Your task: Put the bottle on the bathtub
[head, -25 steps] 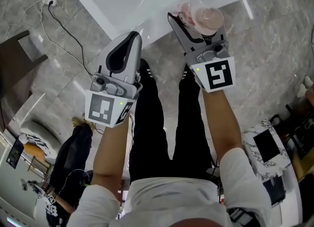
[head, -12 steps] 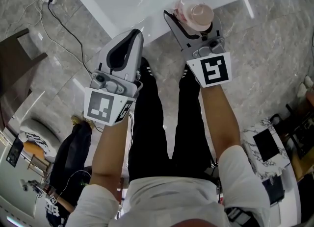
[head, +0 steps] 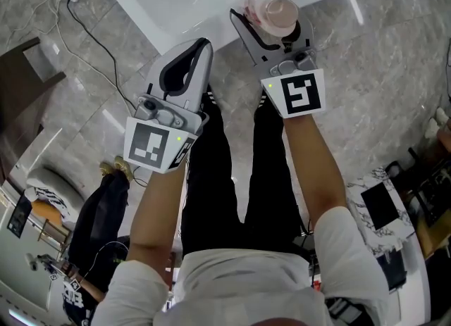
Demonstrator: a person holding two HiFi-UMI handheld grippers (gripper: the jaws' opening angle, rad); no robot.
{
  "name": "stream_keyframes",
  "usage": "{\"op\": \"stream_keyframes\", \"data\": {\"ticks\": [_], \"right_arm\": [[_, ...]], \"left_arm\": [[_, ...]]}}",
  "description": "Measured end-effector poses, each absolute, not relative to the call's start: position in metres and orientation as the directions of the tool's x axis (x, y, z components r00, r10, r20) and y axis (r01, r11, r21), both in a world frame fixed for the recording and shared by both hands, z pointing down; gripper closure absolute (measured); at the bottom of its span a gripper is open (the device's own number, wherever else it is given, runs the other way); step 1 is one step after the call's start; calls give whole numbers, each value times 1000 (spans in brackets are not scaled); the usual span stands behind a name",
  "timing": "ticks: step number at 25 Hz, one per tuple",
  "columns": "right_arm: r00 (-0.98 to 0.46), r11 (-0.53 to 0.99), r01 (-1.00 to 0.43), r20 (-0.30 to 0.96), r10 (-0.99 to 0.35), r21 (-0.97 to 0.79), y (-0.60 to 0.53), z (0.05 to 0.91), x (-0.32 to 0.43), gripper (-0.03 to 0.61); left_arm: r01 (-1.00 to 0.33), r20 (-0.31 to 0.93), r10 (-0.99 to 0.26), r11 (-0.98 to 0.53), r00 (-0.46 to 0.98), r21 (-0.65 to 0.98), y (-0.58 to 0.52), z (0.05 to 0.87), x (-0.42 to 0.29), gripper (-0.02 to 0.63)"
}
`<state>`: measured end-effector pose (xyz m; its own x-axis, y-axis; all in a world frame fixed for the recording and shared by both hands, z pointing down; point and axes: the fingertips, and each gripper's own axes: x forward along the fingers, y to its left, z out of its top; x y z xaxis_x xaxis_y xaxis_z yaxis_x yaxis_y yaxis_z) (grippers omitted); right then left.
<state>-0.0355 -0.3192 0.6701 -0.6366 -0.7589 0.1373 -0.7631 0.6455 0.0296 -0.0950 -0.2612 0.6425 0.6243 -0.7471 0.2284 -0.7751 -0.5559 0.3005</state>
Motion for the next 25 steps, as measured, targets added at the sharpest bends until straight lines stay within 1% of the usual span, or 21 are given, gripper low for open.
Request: {"op": "stream_keyframes", "data": {"ticks": [5, 8, 10, 11, 12, 13, 18, 22, 25], "right_arm": [[-632, 647, -762, 182, -753, 29, -309, 661, -27, 342], [-608, 635, -772, 256, -752, 31, -292, 650, -6, 339], [-591, 624, -782, 315, -742, 2, -278, 647, 9, 339], [-593, 622, -783, 323, -738, -15, -275, 646, 13, 339], [-598, 623, -782, 315, -737, -24, -276, 645, 13, 343], [-602, 625, -780, 300, -740, -25, -278, 644, 11, 368], [-614, 625, -778, 274, -740, -54, -277, 635, 0, 367], [-621, 637, -770, 265, -738, -30, -276, 633, 3, 367], [-604, 624, -781, 285, -744, -24, -272, 639, 8, 367]], "left_arm": [[-769, 228, -743, -553, 629, 321, -255, 627, -87, 592], [-771, 214, -748, -560, 628, 303, -258, 600, -83, 592], [-771, 203, -751, -565, 628, 292, -261, 579, -77, 592], [-770, 198, -752, -569, 629, 289, -262, 570, -75, 592], [-769, 192, -751, -573, 631, 285, -264, 561, -72, 592], [-768, 189, -751, -576, 632, 280, -264, 554, -71, 592], [-764, 176, -749, -590, 639, 263, -242, 523, -73, 592], [-769, 192, -751, -577, 632, 277, -228, 535, -79, 592], [-777, 210, -756, -558, 621, 291, -222, 551, -85, 592]]}}
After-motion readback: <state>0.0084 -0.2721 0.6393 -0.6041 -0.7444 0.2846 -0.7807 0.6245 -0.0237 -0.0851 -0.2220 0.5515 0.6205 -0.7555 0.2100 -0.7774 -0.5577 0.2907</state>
